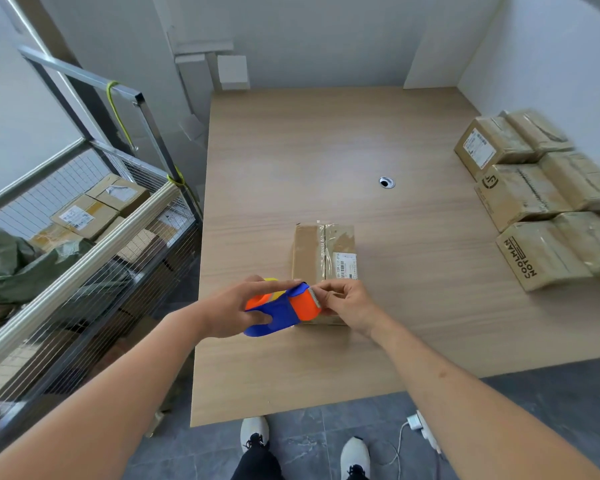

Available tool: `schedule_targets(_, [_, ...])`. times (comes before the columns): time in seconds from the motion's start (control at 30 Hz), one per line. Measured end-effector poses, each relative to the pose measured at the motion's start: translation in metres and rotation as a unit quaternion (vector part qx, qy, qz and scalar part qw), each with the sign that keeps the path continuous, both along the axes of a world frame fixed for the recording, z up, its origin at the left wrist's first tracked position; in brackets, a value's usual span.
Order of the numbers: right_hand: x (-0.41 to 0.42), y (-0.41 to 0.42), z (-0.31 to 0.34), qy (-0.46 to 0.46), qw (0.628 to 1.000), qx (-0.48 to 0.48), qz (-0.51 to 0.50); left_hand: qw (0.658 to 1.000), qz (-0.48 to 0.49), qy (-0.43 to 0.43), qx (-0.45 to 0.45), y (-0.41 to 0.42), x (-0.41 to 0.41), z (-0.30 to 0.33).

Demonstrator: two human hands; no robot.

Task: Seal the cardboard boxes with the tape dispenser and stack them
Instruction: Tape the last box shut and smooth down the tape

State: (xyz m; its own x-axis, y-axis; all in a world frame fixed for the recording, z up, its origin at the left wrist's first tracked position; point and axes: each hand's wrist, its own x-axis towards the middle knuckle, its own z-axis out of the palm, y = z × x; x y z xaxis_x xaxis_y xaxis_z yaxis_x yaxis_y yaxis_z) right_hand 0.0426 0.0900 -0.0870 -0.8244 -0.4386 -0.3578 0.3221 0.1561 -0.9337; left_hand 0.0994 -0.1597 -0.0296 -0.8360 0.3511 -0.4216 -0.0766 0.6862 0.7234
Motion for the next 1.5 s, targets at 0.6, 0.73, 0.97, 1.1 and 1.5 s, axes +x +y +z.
schedule_targets(0.6, [0.022,0.095,0.008,-0.028,0.999,-0.011,0.023,0.999,0.027,-0.022,0.031,0.099,0.032,0.014])
schedule_targets(0.73, [0.028,0.091,-0.001,0.024,0.999,0.022,-0.035,0.998,0.033,-0.037,0.043,0.103,0.034,0.008])
schedule_targets(0.97, [0.030,0.103,-0.026,0.021,0.968,0.129,-0.214,0.996,0.003,-0.076,-0.044,0.050,0.030,-0.011])
schedule_targets(1.1, [0.023,0.117,-0.047,0.004,0.953,0.162,-0.255,0.990,0.013,-0.118,-0.071,0.007,0.017,-0.022])
schedule_targets(1.5, [0.013,0.077,-0.108,-0.074,0.933,0.167,-0.311,0.983,-0.029,-0.149,-0.101,-0.021,-0.045,-0.070])
